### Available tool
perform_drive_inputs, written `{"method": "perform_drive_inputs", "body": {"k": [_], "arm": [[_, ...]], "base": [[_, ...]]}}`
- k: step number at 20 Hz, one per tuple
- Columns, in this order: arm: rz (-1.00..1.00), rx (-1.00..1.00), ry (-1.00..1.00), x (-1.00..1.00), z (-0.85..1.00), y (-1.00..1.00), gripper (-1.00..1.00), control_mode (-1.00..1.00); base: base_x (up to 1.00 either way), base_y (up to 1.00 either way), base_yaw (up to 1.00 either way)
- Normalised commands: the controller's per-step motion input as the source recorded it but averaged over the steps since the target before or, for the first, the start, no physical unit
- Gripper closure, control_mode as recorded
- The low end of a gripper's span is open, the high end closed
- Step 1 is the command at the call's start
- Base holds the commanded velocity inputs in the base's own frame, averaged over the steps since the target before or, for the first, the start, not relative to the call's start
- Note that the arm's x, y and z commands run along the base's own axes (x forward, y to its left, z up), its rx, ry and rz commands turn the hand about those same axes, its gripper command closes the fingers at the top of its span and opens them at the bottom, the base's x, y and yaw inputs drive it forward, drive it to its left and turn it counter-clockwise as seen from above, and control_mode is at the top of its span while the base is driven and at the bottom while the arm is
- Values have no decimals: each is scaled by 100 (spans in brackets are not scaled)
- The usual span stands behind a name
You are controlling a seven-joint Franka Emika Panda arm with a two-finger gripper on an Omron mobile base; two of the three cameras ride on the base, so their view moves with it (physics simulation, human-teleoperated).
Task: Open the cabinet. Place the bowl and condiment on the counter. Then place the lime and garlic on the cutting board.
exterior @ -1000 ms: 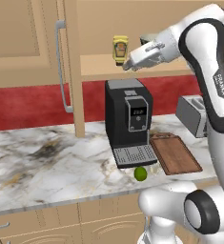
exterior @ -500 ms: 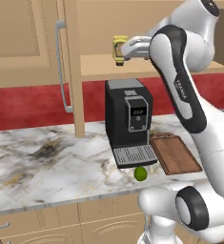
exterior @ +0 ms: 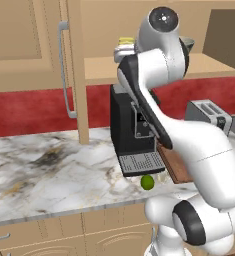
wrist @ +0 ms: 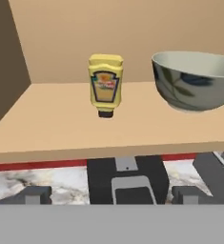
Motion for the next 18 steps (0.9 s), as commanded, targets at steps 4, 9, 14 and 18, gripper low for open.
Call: {"method": "perform_drive_inputs", "body": {"k": [4, 9, 14, 18], "arm": [[-26, -3, 0, 32, -14, 0, -100, -100], [-20, 0, -1, 15, -2, -8, -100, -100], [-6, 0, -2, 27, 0, -1, -100, -100], [0, 0, -3, 27, 0, -2, -100, -100]], "base": [[0, 0, 0], [0, 0, 0], [0, 0, 0], [0, 0, 0]]}}
